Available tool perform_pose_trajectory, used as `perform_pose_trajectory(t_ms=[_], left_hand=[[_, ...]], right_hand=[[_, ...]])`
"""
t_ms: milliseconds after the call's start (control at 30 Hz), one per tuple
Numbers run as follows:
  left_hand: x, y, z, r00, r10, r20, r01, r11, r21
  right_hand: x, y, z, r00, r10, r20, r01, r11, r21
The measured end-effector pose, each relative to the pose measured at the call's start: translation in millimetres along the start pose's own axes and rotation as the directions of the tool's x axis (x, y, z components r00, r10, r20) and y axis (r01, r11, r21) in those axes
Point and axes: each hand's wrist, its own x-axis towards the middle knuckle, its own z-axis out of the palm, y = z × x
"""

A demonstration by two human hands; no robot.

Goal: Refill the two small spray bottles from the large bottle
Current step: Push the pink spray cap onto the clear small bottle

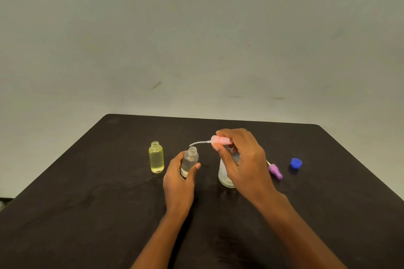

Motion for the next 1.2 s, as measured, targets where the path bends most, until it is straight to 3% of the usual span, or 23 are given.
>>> perform_pose_trajectory(t_ms=[167,300,567,667,900,1067,1133,1200], left_hand=[[-0.6,1.1,0.9,1.0,-0.002,0.009,0.002,1.0,0.013],[-2.3,2.8,0.0,0.999,0.032,0.018,-0.033,0.999,0.019],[-7.8,8.5,-4.2,0.984,0.168,0.052,-0.17,0.985,0.039],[-6.4,8.0,-7.0,0.983,0.183,0.027,-0.184,0.982,0.035],[-7.1,11.2,-9.8,0.97,0.242,0.01,-0.242,0.97,0.031],[-10.6,15.1,-8.5,0.965,0.263,0.02,-0.262,0.965,-0.007],[-10.4,14.8,-8.5,0.968,0.247,0.037,-0.247,0.969,-0.014],[-9.7,14.1,-8.6,0.974,0.224,0.044,-0.223,0.974,-0.029]], right_hand=[[3.4,-1.6,-6.9,0.997,-0.009,0.076,0.014,0.998,-0.059],[9.4,-2.6,-5.2,0.969,0.042,0.242,-0.018,0.995,-0.099],[20.3,-18.0,15.2,0.789,0.137,0.598,0.007,0.973,-0.233],[27.1,-23.3,17.9,0.769,0.149,0.621,0.009,0.97,-0.245],[44.4,-33.5,23.5,0.747,0.322,0.582,-0.004,0.877,-0.481],[46.2,-44.8,11.6,0.782,0.386,0.49,-0.02,0.8,-0.599],[45.1,-44.6,5.7,0.796,0.368,0.48,-0.017,0.807,-0.59],[46.8,-44.6,-1.5,0.775,0.334,0.536,-0.047,0.877,-0.478]])
